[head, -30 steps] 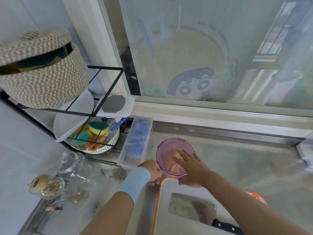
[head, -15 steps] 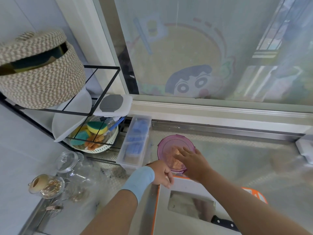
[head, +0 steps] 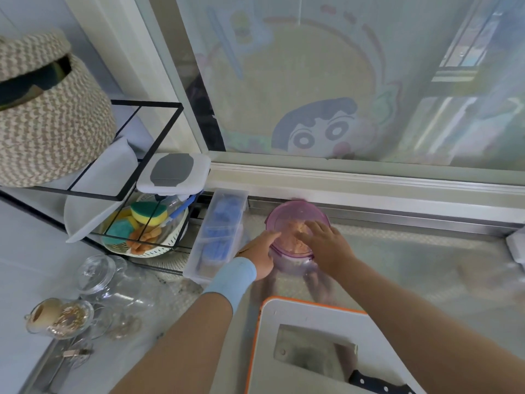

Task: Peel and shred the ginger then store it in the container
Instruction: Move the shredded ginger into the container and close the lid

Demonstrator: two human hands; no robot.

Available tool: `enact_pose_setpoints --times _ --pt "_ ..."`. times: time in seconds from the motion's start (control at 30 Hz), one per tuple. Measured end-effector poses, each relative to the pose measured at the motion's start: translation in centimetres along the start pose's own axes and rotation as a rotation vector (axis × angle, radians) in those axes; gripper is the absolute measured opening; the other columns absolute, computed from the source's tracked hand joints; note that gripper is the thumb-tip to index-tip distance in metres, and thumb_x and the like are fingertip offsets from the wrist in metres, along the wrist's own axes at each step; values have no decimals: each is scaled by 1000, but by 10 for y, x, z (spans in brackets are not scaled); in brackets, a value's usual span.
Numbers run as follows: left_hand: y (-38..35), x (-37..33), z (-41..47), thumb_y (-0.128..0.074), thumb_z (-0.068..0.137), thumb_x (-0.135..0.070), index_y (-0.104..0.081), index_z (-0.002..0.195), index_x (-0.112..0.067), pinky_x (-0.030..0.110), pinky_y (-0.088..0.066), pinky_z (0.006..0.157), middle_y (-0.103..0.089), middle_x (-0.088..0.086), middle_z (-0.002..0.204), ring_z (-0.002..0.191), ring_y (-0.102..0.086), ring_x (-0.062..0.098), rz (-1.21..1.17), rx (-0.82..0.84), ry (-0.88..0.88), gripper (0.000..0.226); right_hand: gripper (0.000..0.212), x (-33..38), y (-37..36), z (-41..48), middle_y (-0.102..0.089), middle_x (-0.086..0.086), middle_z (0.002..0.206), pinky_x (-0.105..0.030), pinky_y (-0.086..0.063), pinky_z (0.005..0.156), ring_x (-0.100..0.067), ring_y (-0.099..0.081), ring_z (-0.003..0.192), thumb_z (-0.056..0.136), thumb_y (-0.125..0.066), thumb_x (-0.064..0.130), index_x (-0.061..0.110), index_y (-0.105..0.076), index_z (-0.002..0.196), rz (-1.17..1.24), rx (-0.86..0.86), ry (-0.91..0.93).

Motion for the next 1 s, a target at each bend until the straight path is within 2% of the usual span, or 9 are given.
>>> enact_pose_setpoints --times 0.13,0.2,0.27,0.3,0.4,0.5,0.63,0.83,1.0 --pt "10 -3 7 -46 96 -10 -30 147 -37 33 -29 114 -26 -8 156 141 -30 17 -61 -150 -20 60 83 -1 -1 -7 -11 -7 165 -50 -14 120 -27 -11 152 87 -63 19 31 -19 156 -8 16 0" --pt "12 -8 -2 -48 95 -12 -38 142 -36 32 -31 112 -33 -8 150 137 -35 16 -105 -266 -59 53 87 3 3 -23 -27 -14 160 -56 -27 114 -35 -28 147 73 -76 20 24 -37 150 27 -45 10" --pt "3 -10 -16 -49 94 -14 -45 136 -35 32 -35 109 -41 -7 141 131 -40 15 -108 -311 -95 47 72 5 5 -46 -55 -14 133 -51 -49 95 -38 -58 120 54 -85 24 21 -63 123 80 -148 3" --pt "-7 -11 -24 -49 93 -14 -46 134 -35 31 -35 108 -43 -7 137 128 -41 15 -101 -300 -111 46 60 5 3 -62 -58 -9 123 -45 -51 90 -34 -62 110 55 -84 27 23 -65 113 106 -158 -19" --pt "-46 -4 -49 -49 89 -19 -46 133 -36 31 -33 110 -44 -6 135 128 -40 15 -50 -211 -122 48 34 4 -22 -115 -51 3 121 -34 -38 99 -22 -51 117 83 -60 27 29 -56 117 137 39 -137" --pt "-84 -1 -78 -50 88 -22 -49 133 -30 31 -31 110 -45 -7 134 129 -37 15 46 -124 -151 45 36 5 -51 -177 -48 1 126 -34 -35 101 -21 -46 125 87 -51 25 26 -52 123 188 224 -259" --pt "-117 5 -121 -49 83 -20 -58 113 -31 28 -41 99 -50 -10 111 114 -50 13 8 -86 -149 33 44 14 -94 -250 -44 -2 131 -36 -39 99 -24 -46 123 89 -48 21 21 -43 133 163 339 -384" --pt "-150 23 -171 -48 87 -20 -56 113 -29 25 -42 92 -50 -11 108 103 -53 12 -41 -68 -127 28 41 54 -122 -306 -41 -4 124 -35 -42 88 -26 -48 112 89 -41 4 18 -39 127 244 263 -425" --pt "-152 12 -200 -46 90 -20 -49 100 -33 25 -43 83 -50 -14 100 93 -52 10 -116 -212 -134 17 15 55 -97 -332 -54 -2 103 -36 -42 69 -28 -57 85 95 -44 16 16 -46 109 543 50 -577"
Point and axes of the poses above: each hand's wrist, its own z-axis towards the middle knuckle, its own y-axis out of the back of the hand, x = y × z, the point moved 9 cm from there along z, towards the middle knuckle
